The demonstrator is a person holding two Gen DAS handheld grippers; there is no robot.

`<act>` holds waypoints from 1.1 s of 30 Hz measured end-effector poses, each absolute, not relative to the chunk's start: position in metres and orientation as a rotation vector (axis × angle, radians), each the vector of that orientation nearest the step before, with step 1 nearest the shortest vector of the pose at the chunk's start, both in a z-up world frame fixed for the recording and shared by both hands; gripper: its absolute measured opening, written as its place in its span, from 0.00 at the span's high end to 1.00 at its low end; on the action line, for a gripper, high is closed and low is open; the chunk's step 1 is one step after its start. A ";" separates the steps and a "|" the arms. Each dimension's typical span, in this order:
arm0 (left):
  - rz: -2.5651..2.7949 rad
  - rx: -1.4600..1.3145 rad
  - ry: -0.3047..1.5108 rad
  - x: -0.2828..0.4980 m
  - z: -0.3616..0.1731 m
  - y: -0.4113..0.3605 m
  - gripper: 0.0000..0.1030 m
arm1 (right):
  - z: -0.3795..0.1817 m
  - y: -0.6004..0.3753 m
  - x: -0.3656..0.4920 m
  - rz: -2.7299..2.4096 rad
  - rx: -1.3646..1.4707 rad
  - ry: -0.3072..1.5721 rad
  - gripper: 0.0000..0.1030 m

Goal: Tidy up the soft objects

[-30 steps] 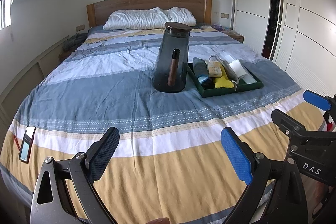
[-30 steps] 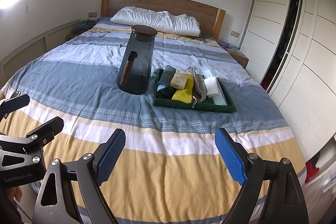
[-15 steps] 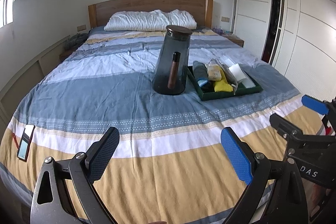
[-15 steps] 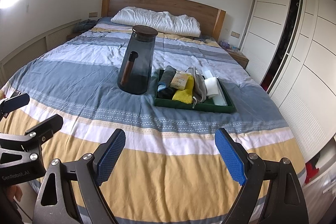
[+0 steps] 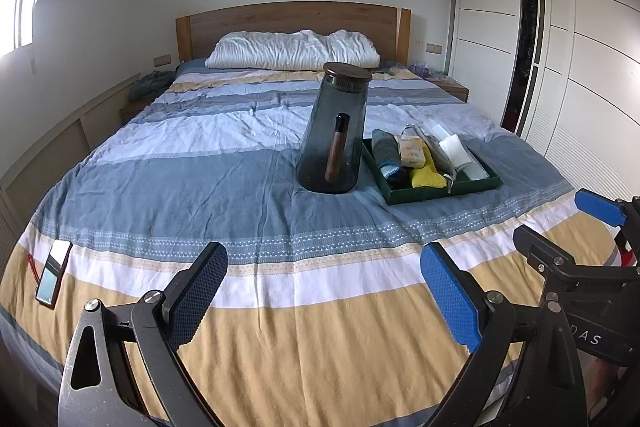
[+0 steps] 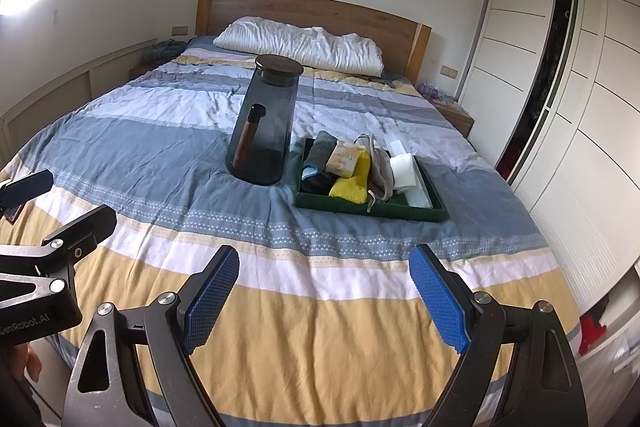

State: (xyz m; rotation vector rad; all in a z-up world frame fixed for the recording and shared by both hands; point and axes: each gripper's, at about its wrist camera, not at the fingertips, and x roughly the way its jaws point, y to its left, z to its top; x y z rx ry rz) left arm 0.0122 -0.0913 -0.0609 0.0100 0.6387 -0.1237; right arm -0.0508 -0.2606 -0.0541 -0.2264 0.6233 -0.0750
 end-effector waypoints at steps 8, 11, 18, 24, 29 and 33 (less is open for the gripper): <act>-0.119 0.009 0.634 0.010 -0.059 -0.091 0.08 | -0.052 -0.260 -0.052 -0.070 -0.228 0.617 0.15; -0.119 0.010 0.633 0.010 -0.059 -0.091 0.08 | -0.052 -0.260 -0.052 -0.067 -0.228 0.618 0.15; -0.123 0.017 0.641 0.010 -0.062 -0.093 0.08 | -0.052 -0.260 -0.052 -0.065 -0.226 0.618 0.15; -0.129 0.032 0.654 0.011 -0.064 -0.097 0.08 | -0.053 -0.261 -0.051 -0.064 -0.214 0.621 0.15; -0.123 0.046 0.662 0.013 -0.066 -0.098 0.08 | -0.057 -0.266 -0.047 -0.074 -0.182 0.634 0.15; -0.112 0.061 0.677 0.013 -0.069 -0.097 0.08 | -0.066 -0.272 -0.040 -0.072 -0.123 0.658 0.14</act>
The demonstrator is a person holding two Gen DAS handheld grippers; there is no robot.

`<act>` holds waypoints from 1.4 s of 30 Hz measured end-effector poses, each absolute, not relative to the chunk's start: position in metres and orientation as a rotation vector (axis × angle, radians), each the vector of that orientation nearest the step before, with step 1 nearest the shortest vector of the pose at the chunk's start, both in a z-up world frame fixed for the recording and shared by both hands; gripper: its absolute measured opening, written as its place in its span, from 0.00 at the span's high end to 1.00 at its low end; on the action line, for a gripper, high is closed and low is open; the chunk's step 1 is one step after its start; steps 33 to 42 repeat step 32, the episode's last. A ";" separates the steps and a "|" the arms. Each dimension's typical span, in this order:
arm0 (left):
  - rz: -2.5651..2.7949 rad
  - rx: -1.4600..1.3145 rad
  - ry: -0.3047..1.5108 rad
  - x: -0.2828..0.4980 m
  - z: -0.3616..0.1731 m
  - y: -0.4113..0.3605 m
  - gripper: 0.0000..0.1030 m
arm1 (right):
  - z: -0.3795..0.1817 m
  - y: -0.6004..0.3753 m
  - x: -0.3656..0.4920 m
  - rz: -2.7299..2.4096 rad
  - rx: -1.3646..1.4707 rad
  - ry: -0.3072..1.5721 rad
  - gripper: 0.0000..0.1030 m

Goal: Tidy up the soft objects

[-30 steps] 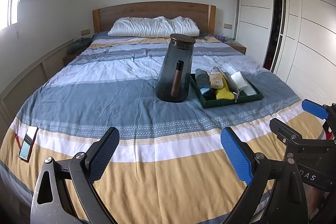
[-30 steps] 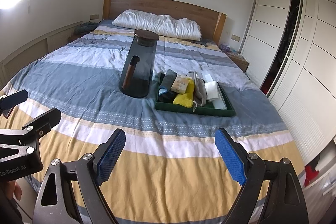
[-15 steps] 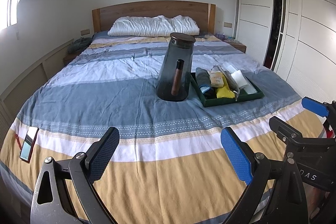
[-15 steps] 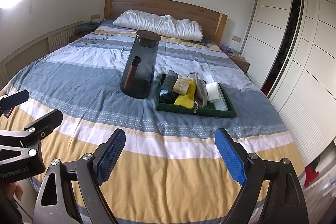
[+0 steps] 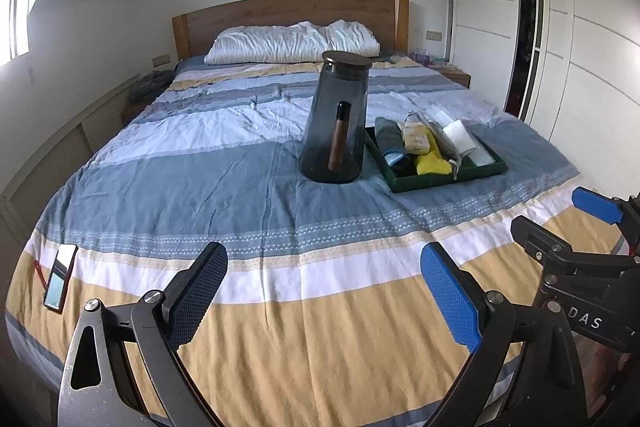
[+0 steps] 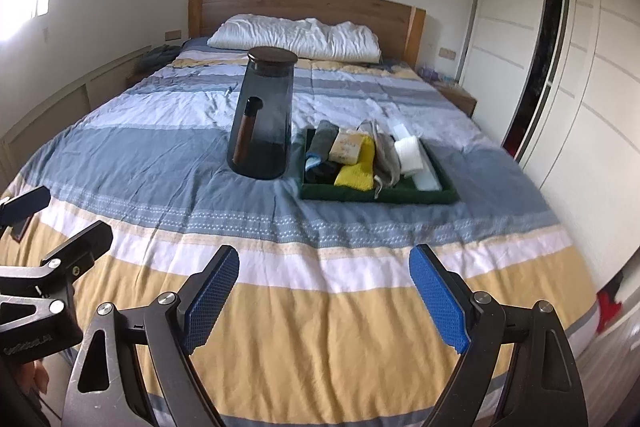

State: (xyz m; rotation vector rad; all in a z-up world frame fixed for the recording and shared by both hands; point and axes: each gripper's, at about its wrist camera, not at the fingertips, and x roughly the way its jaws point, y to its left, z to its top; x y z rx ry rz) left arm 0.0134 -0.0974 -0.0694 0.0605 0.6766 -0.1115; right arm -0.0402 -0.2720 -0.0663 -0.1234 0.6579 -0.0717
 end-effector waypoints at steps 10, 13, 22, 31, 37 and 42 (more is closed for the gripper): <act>-0.086 0.088 0.720 0.019 -0.079 -0.104 0.08 | -0.082 -0.283 -0.024 -0.051 -0.086 0.687 0.14; -0.098 0.093 0.727 0.020 -0.081 -0.108 0.08 | -0.084 -0.287 -0.023 -0.058 -0.083 0.685 0.14; -0.118 0.087 0.728 0.019 -0.080 -0.112 0.08 | -0.086 -0.293 -0.023 -0.075 -0.073 0.681 0.14; -0.130 0.073 0.718 0.016 -0.076 -0.111 0.08 | -0.087 -0.292 -0.024 -0.076 -0.078 0.680 0.14; -0.135 0.070 0.716 0.016 -0.075 -0.111 0.08 | -0.087 -0.292 -0.024 -0.077 -0.079 0.679 0.14; -0.135 0.070 0.716 0.016 -0.075 -0.111 0.08 | -0.087 -0.292 -0.024 -0.077 -0.079 0.679 0.14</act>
